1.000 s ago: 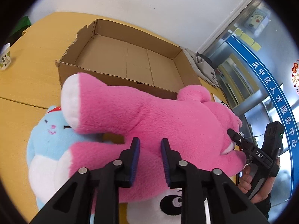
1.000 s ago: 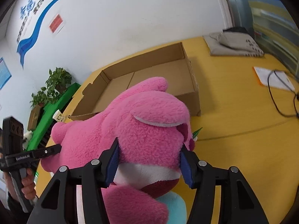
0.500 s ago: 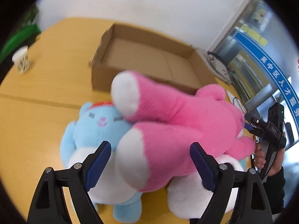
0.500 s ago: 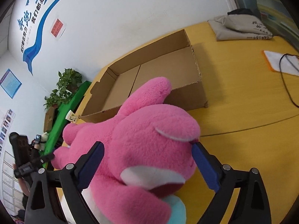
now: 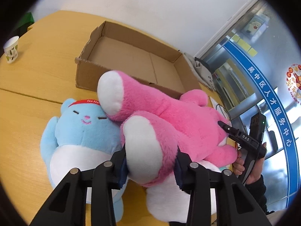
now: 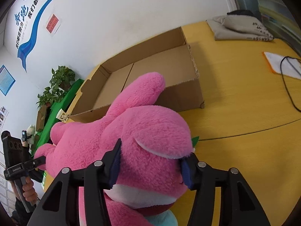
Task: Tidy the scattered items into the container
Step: 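Lift the pink bear with both grippers and carry it over the cardboard box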
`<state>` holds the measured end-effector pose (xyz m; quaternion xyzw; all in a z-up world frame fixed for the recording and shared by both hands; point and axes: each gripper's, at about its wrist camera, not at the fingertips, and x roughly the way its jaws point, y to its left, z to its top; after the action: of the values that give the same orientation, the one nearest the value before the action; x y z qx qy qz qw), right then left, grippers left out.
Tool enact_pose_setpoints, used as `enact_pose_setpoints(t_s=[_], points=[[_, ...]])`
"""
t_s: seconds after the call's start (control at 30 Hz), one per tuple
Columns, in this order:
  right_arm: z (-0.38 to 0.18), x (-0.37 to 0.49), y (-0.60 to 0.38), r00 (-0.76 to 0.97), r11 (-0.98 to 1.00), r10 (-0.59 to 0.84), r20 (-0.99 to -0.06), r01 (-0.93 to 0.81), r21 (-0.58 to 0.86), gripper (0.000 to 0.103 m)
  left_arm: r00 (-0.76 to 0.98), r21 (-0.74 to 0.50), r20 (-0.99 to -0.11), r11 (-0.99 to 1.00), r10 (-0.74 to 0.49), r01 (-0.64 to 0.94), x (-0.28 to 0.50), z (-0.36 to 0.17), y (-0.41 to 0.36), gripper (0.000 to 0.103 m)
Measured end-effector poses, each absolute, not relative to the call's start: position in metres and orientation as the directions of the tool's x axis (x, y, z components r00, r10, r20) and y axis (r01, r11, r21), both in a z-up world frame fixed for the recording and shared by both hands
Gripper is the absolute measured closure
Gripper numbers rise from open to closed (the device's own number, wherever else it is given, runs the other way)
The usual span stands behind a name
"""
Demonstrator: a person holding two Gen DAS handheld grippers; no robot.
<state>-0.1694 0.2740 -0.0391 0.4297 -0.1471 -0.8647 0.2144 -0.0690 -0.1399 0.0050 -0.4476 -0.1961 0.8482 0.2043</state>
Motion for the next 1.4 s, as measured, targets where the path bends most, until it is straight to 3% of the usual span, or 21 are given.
enact_pose_setpoints(t_s=[0.2, 0.53, 0.9, 1.1, 1.4], points=[[0.019, -0.145, 0.270, -0.645, -0.896, -0.441, -0.624, 0.279, 0.346, 0.050, -0.581, -0.508, -0.599, -0.822, 0.551, -0.256, -0.062, 0.053, -0.141, 0.068], [0.160, -0.143, 0.249, -0.826, -0.915, -0.403, -0.395, 0.348, 0.205, 0.050, -0.705, -0.401, -0.432, -0.820, 0.562, -0.408, -0.095, 0.174, -0.144, 0.068], [0.231, -0.228, 0.226, -0.862, -0.913, -0.403, -0.306, 0.357, 0.197, 0.050, -0.765, -0.303, -0.388, -0.855, 0.514, -0.420, -0.190, 0.243, -0.138, 0.068], [0.209, -0.311, 0.222, -0.853, -0.916, -0.396, -0.342, 0.339, 0.214, 0.050, -0.739, -0.320, -0.456, -0.866, 0.496, -0.384, -0.268, 0.206, -0.129, 0.068], [0.039, -0.431, 0.219, -0.770, -0.929, -0.356, -0.530, 0.228, 0.291, 0.050, -0.590, -0.388, -0.653, -0.879, 0.475, -0.278, -0.382, 0.041, -0.101, 0.068]])
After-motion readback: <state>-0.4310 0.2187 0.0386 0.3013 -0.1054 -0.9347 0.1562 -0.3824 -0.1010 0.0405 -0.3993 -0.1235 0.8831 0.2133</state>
